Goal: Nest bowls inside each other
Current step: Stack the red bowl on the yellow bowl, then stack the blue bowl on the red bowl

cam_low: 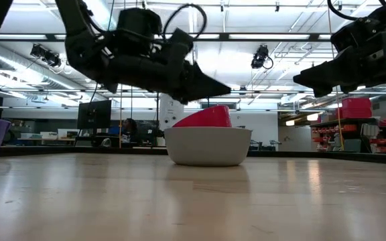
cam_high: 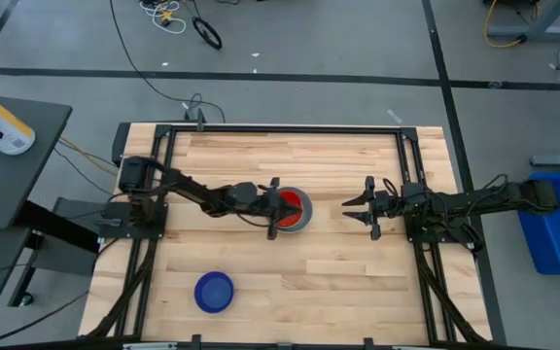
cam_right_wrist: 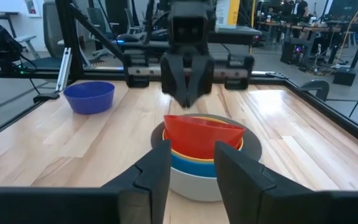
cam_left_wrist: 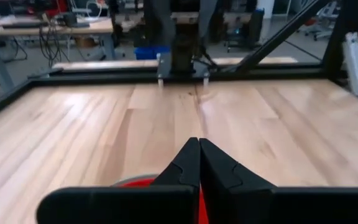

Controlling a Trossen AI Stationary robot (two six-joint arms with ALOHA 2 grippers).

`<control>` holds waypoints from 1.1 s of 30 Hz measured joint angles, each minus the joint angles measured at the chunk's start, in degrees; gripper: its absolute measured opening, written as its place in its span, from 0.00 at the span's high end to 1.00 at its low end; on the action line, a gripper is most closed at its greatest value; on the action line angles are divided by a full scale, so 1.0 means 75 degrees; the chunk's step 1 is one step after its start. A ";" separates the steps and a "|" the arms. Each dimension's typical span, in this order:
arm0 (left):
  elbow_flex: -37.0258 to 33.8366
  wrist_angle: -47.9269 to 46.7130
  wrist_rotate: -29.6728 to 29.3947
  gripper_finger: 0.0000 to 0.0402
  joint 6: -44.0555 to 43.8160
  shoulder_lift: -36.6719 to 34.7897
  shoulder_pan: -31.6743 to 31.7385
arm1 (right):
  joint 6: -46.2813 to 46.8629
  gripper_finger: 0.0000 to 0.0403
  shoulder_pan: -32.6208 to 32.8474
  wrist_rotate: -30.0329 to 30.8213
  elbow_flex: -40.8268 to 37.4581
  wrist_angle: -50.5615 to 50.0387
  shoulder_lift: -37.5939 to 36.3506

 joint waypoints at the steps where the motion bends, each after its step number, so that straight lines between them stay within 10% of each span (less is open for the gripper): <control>1: 0.0075 0.0025 0.0034 0.99 -0.0018 0.0135 0.0030 | 0.0000 0.67 0.0000 -0.0003 0.0000 0.0003 -0.0002; 25: 0.0457 0.0495 0.0768 1.00 -0.0281 0.0943 0.0123 | 0.0031 0.65 0.0000 -0.0012 0.0002 -0.0011 -0.0002; 33: 0.0431 -0.1519 -0.0966 0.99 0.1091 -0.0197 -0.0856 | 0.0316 0.61 0.0000 -0.0227 0.0003 -0.0067 0.0000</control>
